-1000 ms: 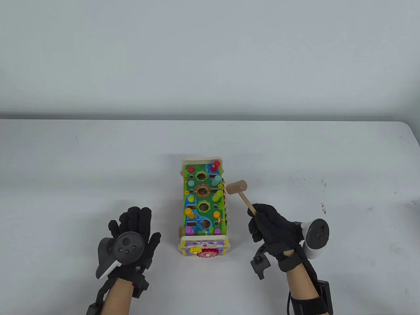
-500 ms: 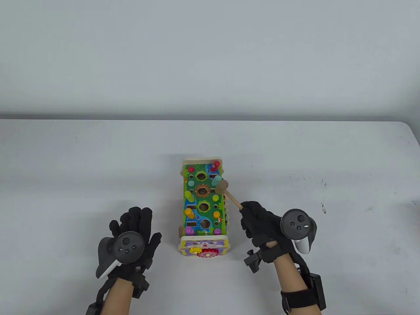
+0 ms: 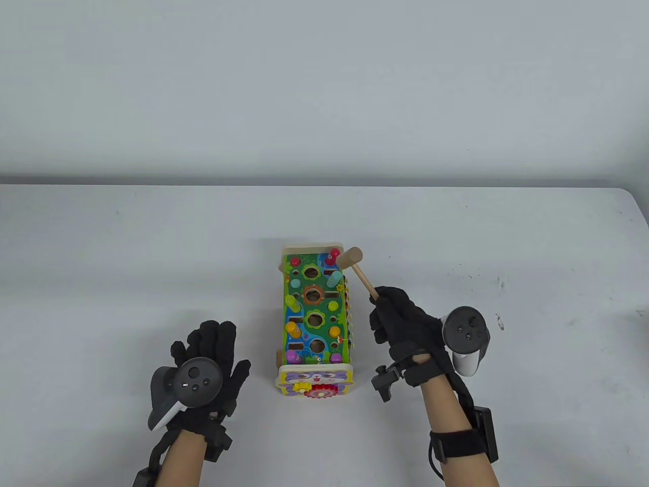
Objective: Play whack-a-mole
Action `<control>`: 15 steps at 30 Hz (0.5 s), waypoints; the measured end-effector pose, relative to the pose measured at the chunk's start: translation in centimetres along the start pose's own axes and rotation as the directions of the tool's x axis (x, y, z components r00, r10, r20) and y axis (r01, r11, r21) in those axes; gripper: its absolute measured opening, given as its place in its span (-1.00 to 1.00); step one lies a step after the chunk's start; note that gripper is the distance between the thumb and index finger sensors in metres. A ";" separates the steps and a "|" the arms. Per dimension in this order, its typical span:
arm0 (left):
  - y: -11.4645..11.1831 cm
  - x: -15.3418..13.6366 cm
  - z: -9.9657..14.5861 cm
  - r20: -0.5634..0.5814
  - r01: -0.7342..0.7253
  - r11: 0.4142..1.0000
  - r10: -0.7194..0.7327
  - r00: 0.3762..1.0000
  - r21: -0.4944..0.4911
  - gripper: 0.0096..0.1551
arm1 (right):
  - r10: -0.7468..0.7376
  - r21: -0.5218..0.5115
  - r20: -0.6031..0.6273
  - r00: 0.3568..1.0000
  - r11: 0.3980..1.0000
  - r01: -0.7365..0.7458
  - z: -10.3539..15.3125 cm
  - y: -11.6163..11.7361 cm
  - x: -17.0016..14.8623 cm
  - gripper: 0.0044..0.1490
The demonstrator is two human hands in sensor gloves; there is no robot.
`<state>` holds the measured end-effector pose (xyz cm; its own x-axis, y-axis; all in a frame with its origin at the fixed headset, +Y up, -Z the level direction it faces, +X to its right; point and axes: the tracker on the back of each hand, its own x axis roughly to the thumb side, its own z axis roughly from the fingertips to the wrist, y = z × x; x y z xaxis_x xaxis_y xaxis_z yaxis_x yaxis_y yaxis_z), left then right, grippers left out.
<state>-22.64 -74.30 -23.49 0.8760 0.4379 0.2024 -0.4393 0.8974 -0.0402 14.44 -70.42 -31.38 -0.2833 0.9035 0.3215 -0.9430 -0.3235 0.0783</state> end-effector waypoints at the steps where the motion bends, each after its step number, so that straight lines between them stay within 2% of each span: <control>1: 0.0 0.0 0.0 0.000 -0.002 1.000 0.002 1.000 -0.001 -0.06 | 0.070 0.034 -0.061 0.996 0.997 -0.068 -0.3 0.6 -0.6 -0.45; 2: 0.0 0.0 0.0 0.000 -0.006 1.000 0.006 1.000 -0.001 -0.06 | 0.176 0.114 -0.121 0.977 0.980 -0.162 -0.6 1.0 -1.3 -0.45; 5: 0.0 -0.1 0.0 0.000 -0.011 1.000 0.011 1.000 -0.002 -0.06 | 0.210 0.097 -0.138 0.968 0.975 -0.198 -0.9 1.0 -1.5 -0.44; 10: 0.1 -0.1 0.0 -0.002 -0.024 1.000 0.024 1.000 -0.003 -0.06 | -0.053 -0.044 -0.067 0.996 0.998 0.050 -0.7 -0.2 -0.2 -0.44; 13: 0.1 -0.1 0.0 -0.002 -0.029 1.000 0.029 1.000 -0.002 -0.06 | -0.196 -0.092 -0.034 0.980 0.977 0.192 -0.5 -1.1 0.6 -0.44; 15: 0.1 -0.1 0.0 -0.002 -0.032 0.999 0.032 0.999 0.000 -0.06 | -0.322 -0.120 -0.031 0.946 0.941 0.317 -0.3 -1.4 0.9 -0.44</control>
<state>-22.76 -74.27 -23.51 0.8619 0.4661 0.1996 -0.4668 0.8831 -0.0469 15.46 -69.10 -31.49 0.0303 0.9678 0.2497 -0.9979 0.0151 0.0626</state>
